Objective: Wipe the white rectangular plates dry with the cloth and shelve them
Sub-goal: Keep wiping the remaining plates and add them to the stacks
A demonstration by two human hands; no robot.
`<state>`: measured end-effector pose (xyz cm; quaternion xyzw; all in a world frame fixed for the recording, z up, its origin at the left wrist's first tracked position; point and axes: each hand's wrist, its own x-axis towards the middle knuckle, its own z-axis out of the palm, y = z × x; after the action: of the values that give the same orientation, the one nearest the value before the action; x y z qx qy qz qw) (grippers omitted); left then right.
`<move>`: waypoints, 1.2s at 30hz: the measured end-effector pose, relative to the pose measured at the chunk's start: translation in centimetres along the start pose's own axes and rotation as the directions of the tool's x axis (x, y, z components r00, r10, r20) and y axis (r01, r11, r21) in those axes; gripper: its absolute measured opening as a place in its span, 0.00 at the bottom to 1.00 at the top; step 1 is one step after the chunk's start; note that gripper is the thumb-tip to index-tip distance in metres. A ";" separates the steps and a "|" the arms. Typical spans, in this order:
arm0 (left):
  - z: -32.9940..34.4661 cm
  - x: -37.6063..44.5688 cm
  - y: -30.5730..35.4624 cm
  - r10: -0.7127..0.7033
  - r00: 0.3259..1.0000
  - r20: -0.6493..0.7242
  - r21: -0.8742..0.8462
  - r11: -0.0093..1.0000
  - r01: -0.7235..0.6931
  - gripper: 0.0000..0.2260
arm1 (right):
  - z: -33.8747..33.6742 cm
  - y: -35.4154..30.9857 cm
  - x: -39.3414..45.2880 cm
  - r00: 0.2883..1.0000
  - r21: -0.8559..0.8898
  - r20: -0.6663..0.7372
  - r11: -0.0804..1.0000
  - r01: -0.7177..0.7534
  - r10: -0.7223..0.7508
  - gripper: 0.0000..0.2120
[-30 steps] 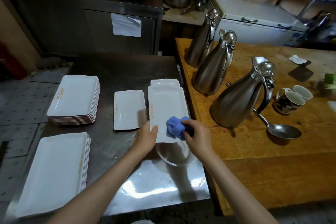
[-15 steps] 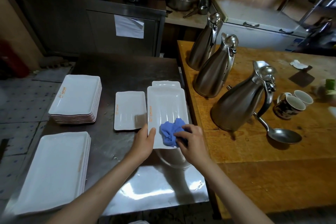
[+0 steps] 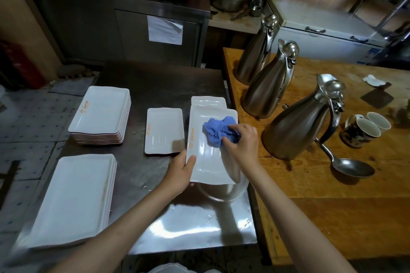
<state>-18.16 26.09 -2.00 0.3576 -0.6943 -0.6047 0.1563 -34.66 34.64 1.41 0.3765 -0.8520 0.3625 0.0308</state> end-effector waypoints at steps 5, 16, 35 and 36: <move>0.1 -0.4 0.1 0.020 1.000 0.010 0.001 1.000 -0.020 0.15 | -0.2 -0.6 2.1 0.994 0.055 -0.072 0.996 -0.074 0.078 0.15; -0.4 -0.8 0.0 0.019 0.999 0.047 -0.013 1.000 -0.018 0.15 | -0.2 -0.8 3.2 0.984 0.070 -0.096 0.987 -0.145 0.151 0.13; -1.0 -0.6 -2.0 0.005 0.999 0.036 0.072 0.997 -0.008 0.15 | -1.1 -0.8 2.5 0.991 0.068 0.077 0.991 -0.117 0.112 0.06; -1.1 -0.5 -2.0 0.004 0.999 0.034 0.072 0.997 -0.007 0.16 | -1.3 -0.9 2.5 0.993 0.093 0.025 0.989 -0.118 0.116 0.07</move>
<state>-16.49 25.62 -3.56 0.3508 -0.7194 -0.5846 0.1332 -36.12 33.52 3.77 0.3306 -0.8548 0.3997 -0.0167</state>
